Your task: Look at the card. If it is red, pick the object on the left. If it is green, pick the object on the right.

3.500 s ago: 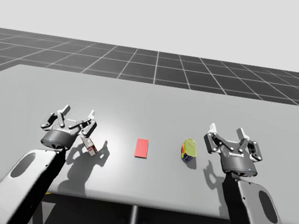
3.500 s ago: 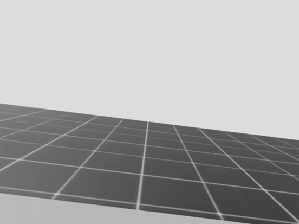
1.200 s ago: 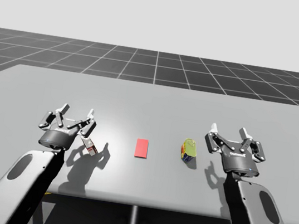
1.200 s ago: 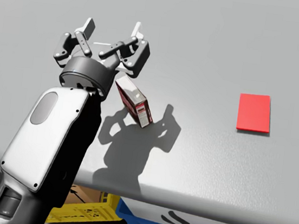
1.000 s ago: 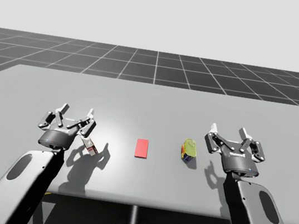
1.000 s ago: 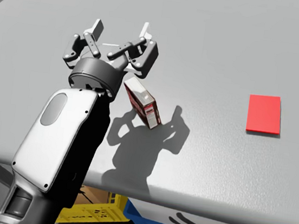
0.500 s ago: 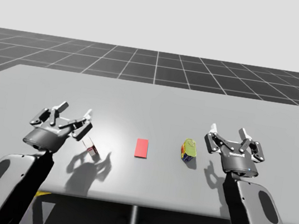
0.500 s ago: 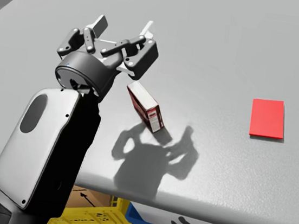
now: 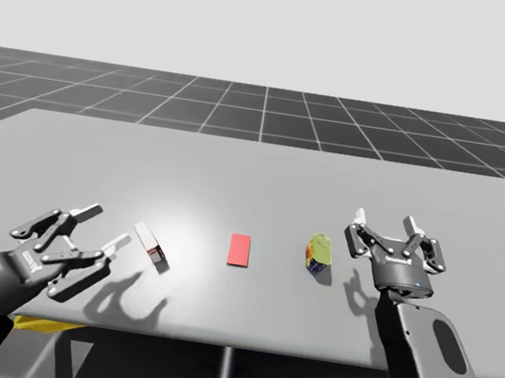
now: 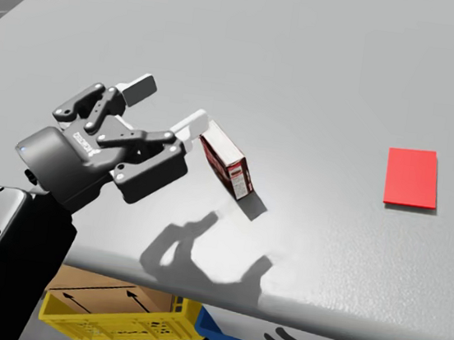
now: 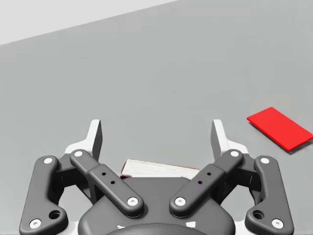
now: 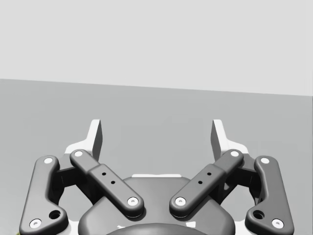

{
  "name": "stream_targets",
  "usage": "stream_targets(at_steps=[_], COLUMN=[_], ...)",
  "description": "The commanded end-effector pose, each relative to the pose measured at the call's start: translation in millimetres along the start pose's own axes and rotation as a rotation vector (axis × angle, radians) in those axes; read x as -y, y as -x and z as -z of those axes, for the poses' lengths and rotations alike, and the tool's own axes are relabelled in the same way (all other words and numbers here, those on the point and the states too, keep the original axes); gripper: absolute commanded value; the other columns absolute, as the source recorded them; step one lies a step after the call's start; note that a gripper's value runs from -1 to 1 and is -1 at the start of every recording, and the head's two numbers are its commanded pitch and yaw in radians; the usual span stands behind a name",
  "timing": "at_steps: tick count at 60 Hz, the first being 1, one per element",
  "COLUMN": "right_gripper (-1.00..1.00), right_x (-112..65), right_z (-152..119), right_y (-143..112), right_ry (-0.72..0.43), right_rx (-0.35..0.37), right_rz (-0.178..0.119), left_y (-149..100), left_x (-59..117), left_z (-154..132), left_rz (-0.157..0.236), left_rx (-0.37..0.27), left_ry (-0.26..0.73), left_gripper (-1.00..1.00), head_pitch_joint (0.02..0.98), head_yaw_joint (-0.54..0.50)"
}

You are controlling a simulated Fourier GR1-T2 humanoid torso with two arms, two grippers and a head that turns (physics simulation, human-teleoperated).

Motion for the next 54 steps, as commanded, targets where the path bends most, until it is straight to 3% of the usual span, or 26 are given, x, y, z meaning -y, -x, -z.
stream_targets(at_steps=[1, 4, 22, 54], right_gripper=[-1.0, -1.0, -1.0, -1.0], right_x=[0.2, 0.3, 1.2, 2.0], right_z=[1, 2, 2, 2], right_y=[1, 2, 2, 2], right_ry=[0.002, 0.002, 0.003, 0.007], right_rx=[0.0, 0.001, 0.004, 0.008], right_rz=[-0.005, -0.006, -0.015, -0.022], left_y=[31, 39, 79, 87], left_x=[-2.4, -4.5, -2.8, -4.0], left_z=[-21, -22, -12, 22], left_rz=[-0.024, -0.04, -0.04, -0.039], left_rx=[-0.038, -0.056, -0.108, -0.116], left_ry=[0.064, 0.06, 0.063, 0.02], left_gripper=[-1.0, -1.0, -1.0, -1.0], head_pitch_joint=[0.908, 0.909, 0.904, 0.908], head_yaw_joint=[0.39, 0.39, 0.4, 0.38])
